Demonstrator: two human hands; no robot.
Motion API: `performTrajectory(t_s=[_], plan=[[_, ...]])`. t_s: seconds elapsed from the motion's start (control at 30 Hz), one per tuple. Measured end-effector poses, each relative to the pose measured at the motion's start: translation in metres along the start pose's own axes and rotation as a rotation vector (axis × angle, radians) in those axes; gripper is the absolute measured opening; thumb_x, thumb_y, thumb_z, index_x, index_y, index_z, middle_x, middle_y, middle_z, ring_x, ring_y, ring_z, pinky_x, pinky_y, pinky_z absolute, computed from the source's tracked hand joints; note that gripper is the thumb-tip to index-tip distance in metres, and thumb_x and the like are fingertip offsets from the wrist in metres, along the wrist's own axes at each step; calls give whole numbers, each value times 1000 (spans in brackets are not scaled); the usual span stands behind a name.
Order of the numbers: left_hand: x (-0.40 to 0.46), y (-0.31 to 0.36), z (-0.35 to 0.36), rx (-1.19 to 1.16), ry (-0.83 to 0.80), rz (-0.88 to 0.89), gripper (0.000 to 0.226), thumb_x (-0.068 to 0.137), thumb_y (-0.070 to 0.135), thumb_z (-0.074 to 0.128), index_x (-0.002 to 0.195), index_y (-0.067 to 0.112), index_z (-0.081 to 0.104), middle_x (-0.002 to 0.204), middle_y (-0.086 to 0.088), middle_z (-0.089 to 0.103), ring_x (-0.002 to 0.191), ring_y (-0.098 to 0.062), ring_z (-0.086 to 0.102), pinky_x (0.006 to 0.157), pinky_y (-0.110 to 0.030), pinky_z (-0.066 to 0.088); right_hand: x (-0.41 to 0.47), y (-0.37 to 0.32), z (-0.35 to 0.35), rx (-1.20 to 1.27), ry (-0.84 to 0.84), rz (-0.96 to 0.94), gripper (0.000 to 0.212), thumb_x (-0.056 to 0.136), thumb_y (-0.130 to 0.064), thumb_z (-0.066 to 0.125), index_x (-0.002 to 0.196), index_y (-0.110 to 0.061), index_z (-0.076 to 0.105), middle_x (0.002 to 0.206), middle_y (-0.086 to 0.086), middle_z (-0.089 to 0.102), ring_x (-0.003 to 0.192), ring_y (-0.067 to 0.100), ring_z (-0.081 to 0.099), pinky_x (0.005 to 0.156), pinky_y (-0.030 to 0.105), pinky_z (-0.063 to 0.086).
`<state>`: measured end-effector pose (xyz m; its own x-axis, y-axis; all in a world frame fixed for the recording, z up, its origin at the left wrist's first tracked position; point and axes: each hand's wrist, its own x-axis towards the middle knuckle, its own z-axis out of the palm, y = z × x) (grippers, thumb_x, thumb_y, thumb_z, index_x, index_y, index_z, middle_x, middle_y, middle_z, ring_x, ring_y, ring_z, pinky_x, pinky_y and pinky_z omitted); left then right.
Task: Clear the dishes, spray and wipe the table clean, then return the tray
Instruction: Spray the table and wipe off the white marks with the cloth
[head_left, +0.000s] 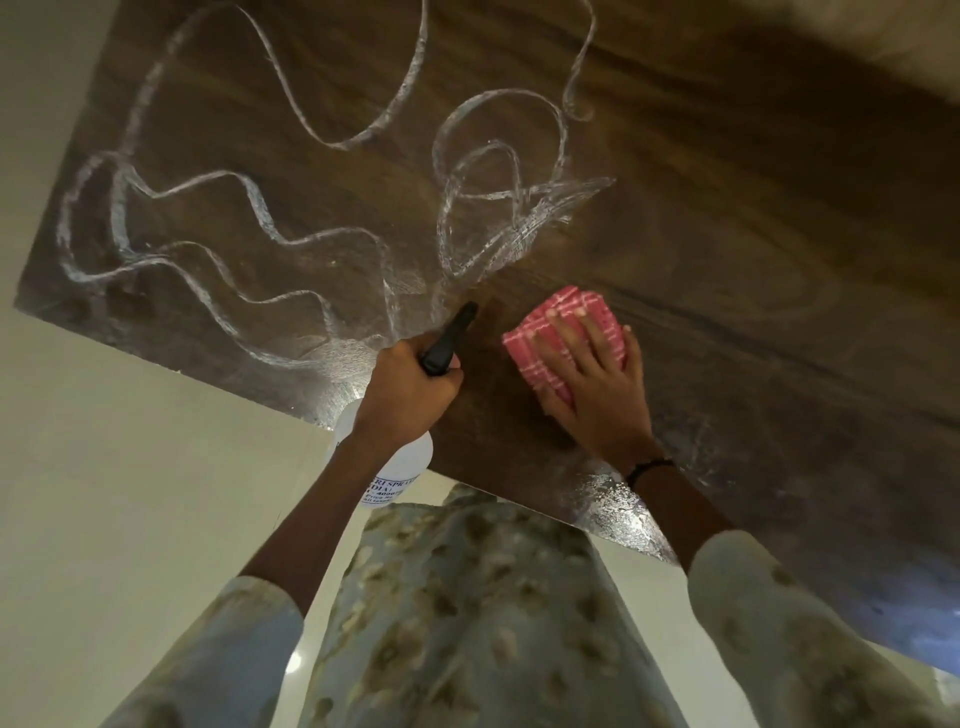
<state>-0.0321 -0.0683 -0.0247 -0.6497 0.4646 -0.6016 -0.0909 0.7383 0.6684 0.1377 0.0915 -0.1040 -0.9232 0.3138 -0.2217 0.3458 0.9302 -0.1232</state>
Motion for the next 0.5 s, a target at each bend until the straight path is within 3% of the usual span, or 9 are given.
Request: performTrajectory(t_s=[0.07,0.2,0.27,0.37,0.5], plan=[[3,2,0,-4,9,-12,13,85,14,61,81,1,63,60,-22,50,53,-27,43,56,-35,36,24,2,-5,24,18,129,56,93,-55,31,145,-32,34,154,0,32,145,25,20,113,60,9],[8,11,2,-21,42,-11,16,85,13,61,81,-2,64,69,-33,57,58,-29,48,58,-34,37,73,-27,-12,97,87,201,57,93,-50,34,144,-27,37,152,4,35,144,28,24,110,63,11],[11,17,3,-32,40,-25,15,85,14,61,76,2,62,69,-32,57,58,-28,48,58,-34,38,82,-44,-12,118,128,155,54,93,-49,38,141,-26,42,150,3,39,143,28,27,111,62,11],[17,26,5,-35,29,-40,20,83,13,62,64,14,57,56,-14,50,52,-22,42,54,-31,34,68,-54,-8,147,133,13,49,93,-49,43,138,-29,47,150,1,40,143,26,28,113,60,9],[21,40,10,-37,0,-37,23,82,17,66,61,17,57,50,-3,50,49,-19,43,52,-28,34,35,-17,-7,52,46,-188,56,89,-53,42,142,-33,40,153,-2,35,143,26,26,115,58,10]])
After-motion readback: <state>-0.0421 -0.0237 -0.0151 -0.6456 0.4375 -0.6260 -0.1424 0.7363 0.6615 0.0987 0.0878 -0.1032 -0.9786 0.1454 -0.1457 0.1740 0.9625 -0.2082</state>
